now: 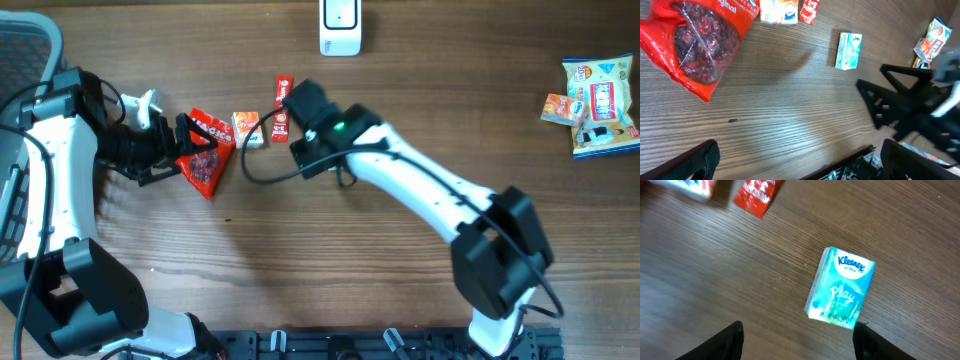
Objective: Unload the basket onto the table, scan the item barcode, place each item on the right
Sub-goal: 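Lift the Kleenex pack off the pile with the right gripper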
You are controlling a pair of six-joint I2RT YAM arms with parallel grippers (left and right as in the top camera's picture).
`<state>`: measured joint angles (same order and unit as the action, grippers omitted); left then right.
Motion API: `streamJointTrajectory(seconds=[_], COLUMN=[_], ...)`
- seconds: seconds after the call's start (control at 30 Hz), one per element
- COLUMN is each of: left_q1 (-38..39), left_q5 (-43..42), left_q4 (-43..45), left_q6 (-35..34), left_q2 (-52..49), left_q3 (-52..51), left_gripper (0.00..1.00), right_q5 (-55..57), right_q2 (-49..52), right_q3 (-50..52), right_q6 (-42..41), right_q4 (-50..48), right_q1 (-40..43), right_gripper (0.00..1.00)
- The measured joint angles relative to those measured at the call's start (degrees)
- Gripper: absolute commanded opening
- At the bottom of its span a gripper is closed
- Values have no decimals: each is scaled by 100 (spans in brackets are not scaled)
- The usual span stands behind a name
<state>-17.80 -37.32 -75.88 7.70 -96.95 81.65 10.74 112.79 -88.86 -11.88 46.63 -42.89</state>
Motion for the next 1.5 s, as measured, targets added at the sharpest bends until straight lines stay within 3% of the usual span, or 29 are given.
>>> streamJointTrajectory(seconds=[0.4,0.57,1.0,1.07,1.17,1.5], left_q1=[0,0,0,0,0,0], left_q5=[0,0,0,0,0,0], left_q4=[0,0,0,0,0,0], left_q6=[0,0,0,0,0,0], left_q2=[0,0,0,0,0,0], left_q3=[0,0,0,0,0,0], left_gripper=[100,100,100,100,100,100], right_q5=[691,990,1272,1274,1287,1043], right_q2=[949,953,953,953,953,953], right_q3=[0,0,0,7,94,11], right_q6=[-26,-94,-151,-151,-238,-350], right_q4=[-17,-22,-94,-131,-195,59], right_q1=[-127,-127,-94,-85,-76,-68], right_gripper=[65,53,34,27,4,4])
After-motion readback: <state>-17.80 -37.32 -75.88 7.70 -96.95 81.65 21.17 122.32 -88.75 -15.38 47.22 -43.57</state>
